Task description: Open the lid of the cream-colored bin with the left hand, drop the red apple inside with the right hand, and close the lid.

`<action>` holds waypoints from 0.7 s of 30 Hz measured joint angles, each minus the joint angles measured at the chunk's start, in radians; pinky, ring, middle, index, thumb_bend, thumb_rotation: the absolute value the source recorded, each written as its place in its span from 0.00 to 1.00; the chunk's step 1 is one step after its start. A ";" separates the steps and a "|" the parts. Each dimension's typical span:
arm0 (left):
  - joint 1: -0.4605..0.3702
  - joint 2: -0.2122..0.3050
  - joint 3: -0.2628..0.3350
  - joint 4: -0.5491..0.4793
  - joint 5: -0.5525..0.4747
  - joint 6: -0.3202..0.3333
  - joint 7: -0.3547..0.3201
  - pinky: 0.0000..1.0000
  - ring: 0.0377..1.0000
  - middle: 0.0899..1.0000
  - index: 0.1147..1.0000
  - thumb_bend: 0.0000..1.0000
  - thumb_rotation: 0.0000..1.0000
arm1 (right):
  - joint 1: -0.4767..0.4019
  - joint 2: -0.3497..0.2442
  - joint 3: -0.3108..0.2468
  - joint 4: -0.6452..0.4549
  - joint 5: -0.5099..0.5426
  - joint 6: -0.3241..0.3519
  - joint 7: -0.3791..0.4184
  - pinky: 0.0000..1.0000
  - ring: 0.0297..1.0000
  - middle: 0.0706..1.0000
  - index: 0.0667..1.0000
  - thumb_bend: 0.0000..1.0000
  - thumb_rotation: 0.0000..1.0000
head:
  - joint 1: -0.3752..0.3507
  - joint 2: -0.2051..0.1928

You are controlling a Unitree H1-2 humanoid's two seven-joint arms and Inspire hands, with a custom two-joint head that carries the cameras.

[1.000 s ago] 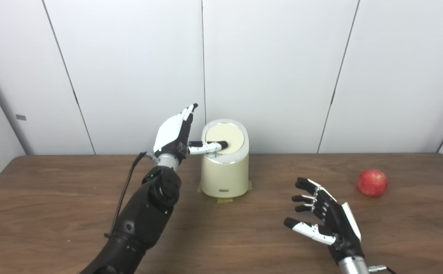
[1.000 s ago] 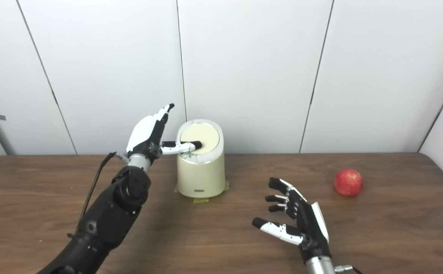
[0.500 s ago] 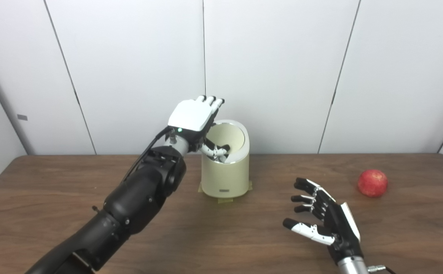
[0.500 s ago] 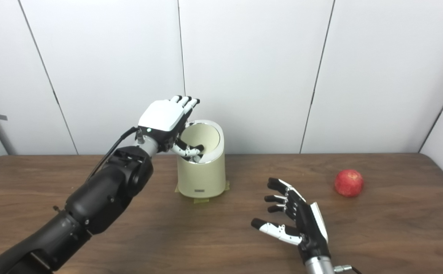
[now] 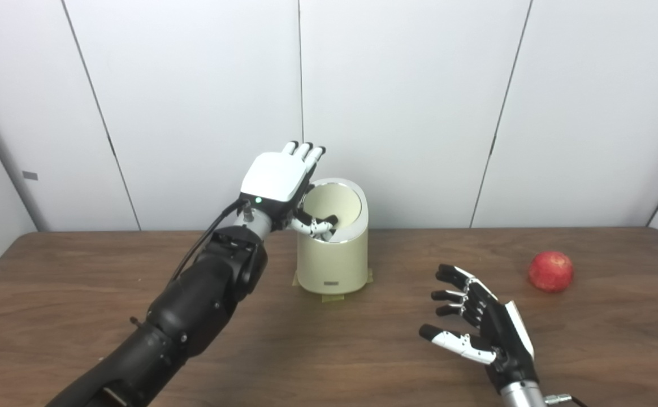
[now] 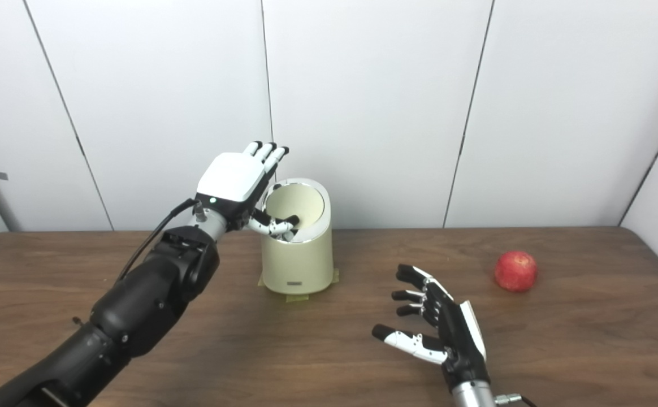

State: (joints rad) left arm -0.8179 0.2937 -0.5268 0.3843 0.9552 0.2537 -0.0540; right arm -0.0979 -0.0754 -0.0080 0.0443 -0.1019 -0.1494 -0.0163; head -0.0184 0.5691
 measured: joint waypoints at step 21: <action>0.268 -0.153 0.498 -0.216 -0.589 -0.134 0.151 0.78 0.94 0.96 0.99 0.76 0.28 | 0.001 -0.006 0.004 0.000 0.008 0.000 0.015 0.56 0.68 0.78 0.79 0.77 0.28 | 0.017 0.008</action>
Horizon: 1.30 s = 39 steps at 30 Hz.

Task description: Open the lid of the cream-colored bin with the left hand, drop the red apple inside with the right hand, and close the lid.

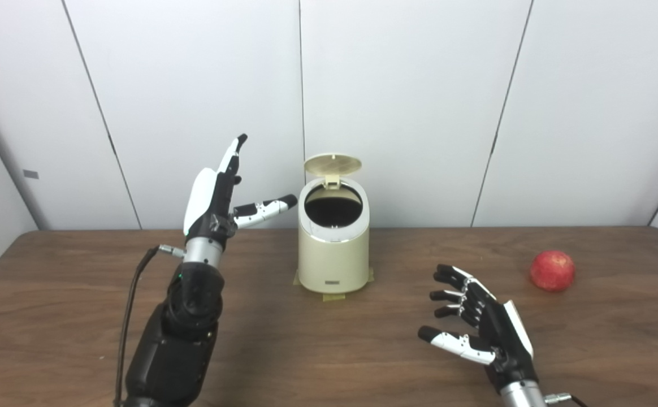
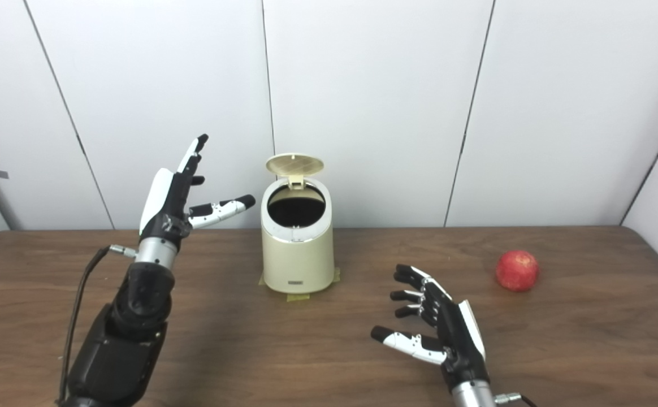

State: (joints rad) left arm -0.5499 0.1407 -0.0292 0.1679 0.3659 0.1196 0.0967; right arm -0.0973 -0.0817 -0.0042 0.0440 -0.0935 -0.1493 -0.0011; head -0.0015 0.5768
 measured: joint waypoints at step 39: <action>0.385 0.022 0.067 -0.050 -0.338 -0.262 -0.216 0.61 0.66 0.72 0.79 0.65 0.18 | -0.156 -0.116 -0.071 -0.087 -0.073 0.083 -0.013 0.60 0.70 0.77 0.78 0.83 0.34 | -0.285 -0.087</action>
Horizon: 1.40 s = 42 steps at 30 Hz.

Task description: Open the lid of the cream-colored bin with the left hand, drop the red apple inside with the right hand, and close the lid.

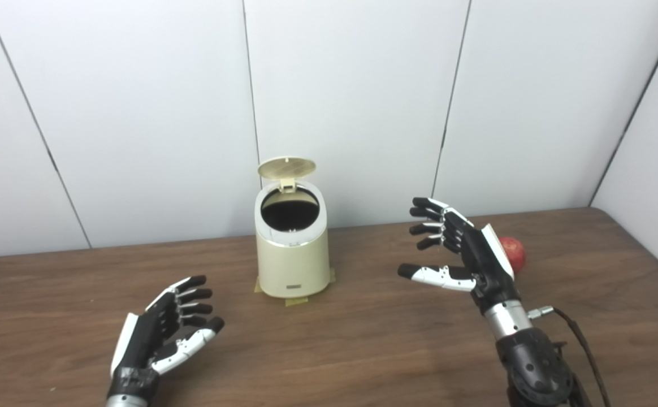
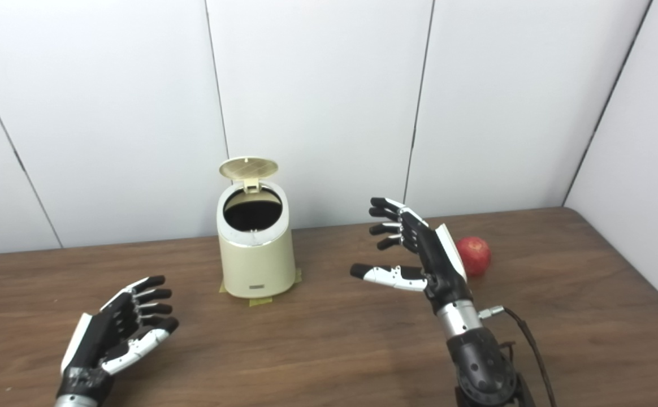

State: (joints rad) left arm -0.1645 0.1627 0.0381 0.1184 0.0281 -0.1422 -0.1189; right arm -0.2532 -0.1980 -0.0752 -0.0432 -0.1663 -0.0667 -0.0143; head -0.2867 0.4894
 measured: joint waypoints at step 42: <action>0.014 0.016 0.009 -0.090 0.009 0.095 0.008 0.72 0.73 0.76 0.85 0.55 0.00 | -0.134 -0.280 -0.066 0.378 -0.085 0.216 0.013 0.69 0.83 0.91 0.94 0.87 0.27 | -0.082 -0.012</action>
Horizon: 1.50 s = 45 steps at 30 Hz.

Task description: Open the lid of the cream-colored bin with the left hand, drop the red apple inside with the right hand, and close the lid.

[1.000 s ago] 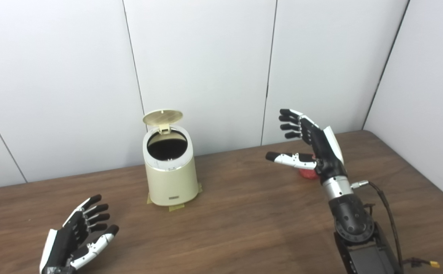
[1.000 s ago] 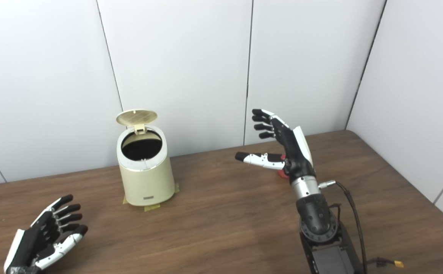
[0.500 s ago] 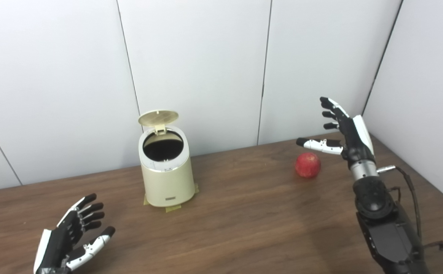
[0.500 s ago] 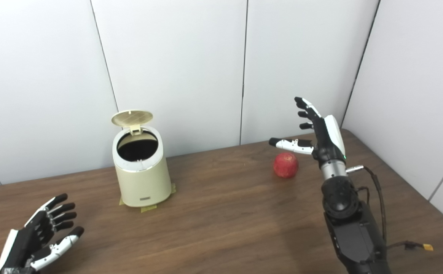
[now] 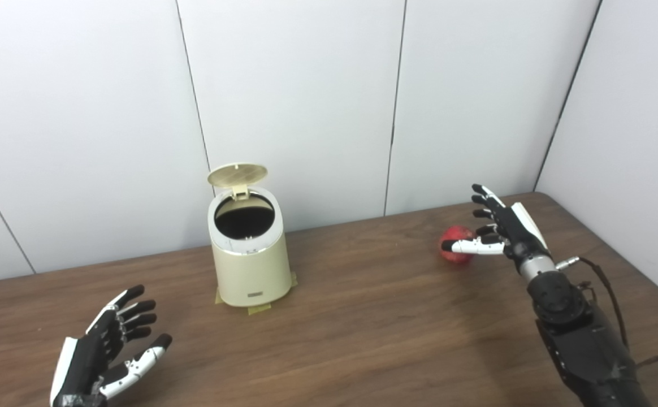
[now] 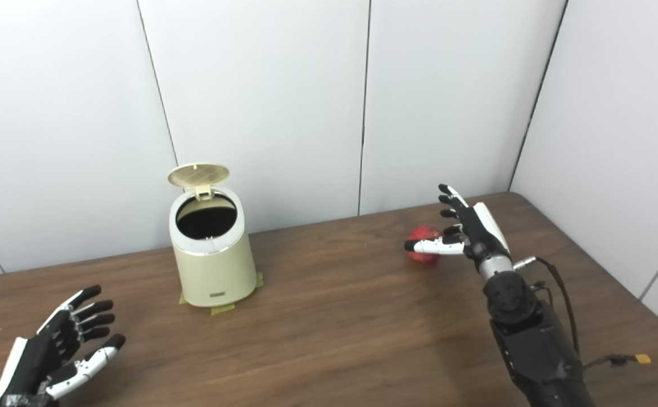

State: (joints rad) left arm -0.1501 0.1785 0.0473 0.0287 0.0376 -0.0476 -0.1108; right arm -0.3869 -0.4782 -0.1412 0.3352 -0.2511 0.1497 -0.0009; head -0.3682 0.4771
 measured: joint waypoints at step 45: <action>0.005 0.001 -0.011 -0.003 -0.001 0.010 -0.021 0.67 0.72 0.76 0.85 0.56 0.01 | -0.049 -0.050 0.149 0.168 -0.026 -0.068 0.018 0.73 0.78 0.81 0.81 0.89 0.22 | 0.021 0.021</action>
State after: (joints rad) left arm -0.1454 0.1797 0.0362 0.0259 0.0365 -0.0380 -0.1321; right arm -0.4362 -0.5284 0.0081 0.5029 -0.2771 0.0820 0.0171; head -0.3467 0.4985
